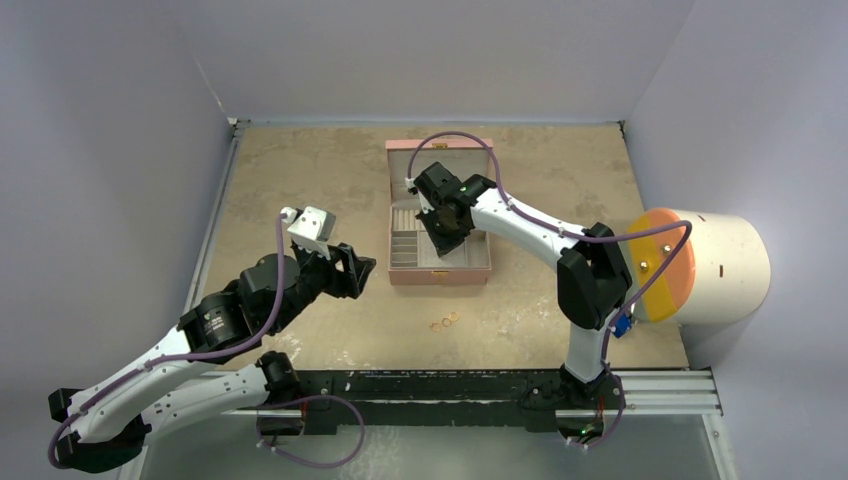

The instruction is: Organize the mixed jewelry

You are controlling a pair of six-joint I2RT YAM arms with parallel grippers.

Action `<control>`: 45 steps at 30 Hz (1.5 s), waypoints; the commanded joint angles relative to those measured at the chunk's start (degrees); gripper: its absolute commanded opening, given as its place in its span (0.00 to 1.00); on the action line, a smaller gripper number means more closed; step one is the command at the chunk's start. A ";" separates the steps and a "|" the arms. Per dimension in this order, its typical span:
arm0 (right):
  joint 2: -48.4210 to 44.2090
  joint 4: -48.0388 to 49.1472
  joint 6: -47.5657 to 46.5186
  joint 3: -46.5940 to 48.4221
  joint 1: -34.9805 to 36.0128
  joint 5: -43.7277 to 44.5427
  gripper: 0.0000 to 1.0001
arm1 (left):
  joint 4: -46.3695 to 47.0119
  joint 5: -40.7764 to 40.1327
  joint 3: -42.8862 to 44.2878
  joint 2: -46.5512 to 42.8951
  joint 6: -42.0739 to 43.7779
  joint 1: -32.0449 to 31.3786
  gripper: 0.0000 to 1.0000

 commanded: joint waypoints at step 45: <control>-3.01 0.35 2.01 1.95 0.21 2.81 0.00 | 1.27 0.03 0.05 -0.74 0.69 -0.34 0.63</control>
